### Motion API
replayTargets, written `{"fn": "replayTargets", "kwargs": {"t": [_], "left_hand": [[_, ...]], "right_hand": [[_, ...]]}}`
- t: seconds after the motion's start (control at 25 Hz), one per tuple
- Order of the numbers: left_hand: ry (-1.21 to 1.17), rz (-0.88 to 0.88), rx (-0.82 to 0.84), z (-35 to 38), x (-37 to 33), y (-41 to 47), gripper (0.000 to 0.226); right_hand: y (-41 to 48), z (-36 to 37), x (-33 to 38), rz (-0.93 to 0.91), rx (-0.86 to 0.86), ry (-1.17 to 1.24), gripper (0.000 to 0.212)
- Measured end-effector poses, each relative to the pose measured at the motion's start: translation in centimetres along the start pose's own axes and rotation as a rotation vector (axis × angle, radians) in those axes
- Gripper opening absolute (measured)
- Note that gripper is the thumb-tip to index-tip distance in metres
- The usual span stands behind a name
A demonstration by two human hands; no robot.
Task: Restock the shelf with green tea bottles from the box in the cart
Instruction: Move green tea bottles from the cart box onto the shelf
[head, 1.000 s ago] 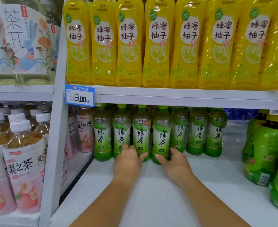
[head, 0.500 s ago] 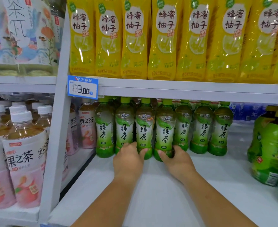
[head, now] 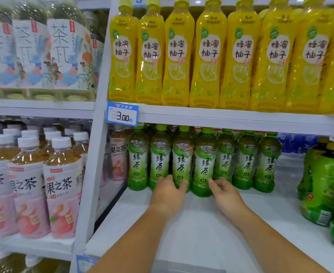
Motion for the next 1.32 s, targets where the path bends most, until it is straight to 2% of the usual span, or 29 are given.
{"fn": "replayTargets", "kwargs": {"t": [0.08, 0.2, 0.36, 0.4, 0.64, 0.76, 0.96, 1.12, 1.24, 1.32], "left_hand": [[-0.124, -0.052, 0.055, -0.3, -0.3, -0.5, 0.053], [-0.221, -0.048, 0.099, -1.5, -1.2, -1.8, 0.049], [-0.281, -0.039, 0.16, -2.6, -1.7, -3.1, 0.017], [-0.296, -0.041, 0.179, -2.8, -1.9, -3.5, 0.018], [-0.342, -0.08, 0.256, -3.8, -2.2, -6.5, 0.061], [-0.385, -0.138, 0.297, -4.1, -1.9, -8.5, 0.058], [-0.298, -0.315, 0.388, -5.2, -2.3, -12.0, 0.049], [-0.288, -0.471, 0.485, -7.6, -4.6, -15.0, 0.048], [-0.253, -0.513, 0.55, -9.8, -6.9, -17.1, 0.049], [-0.2, -0.522, 0.632, -11.4, -8.6, -18.7, 0.053]], "right_hand": [[-0.7, -0.5, 0.4, 0.011, 0.006, -0.003, 0.033], [-2.3, -1.5, 1.0, 0.01, 0.016, -0.03, 0.043], [-4.8, -2.4, 1.5, 0.022, 0.051, -0.024, 0.047], [-5.4, -2.7, 1.5, 0.032, 0.055, -0.021, 0.047], [-8.2, -5.3, 1.0, 0.077, 0.042, -0.05, 0.037], [-9.5, -5.9, 0.6, 0.118, 0.091, -0.051, 0.036], [-12.2, -8.2, 0.2, 0.301, 0.162, -0.078, 0.041], [-15.0, -10.7, 1.1, 0.486, 0.249, -0.105, 0.034], [-17.1, -13.4, 2.9, 0.576, 0.321, -0.134, 0.056], [-18.8, -15.5, 4.4, 0.593, 0.379, -0.175, 0.061]]}}
Point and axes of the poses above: each hand's wrist, its own y-axis towards the middle knuckle, its own z-axis out of the palm, x = y × z, the point moved 8 cm from there along y, towards the middle knuckle, and after that the axes turned 13 degrees about -x, right-handed, at the moved point
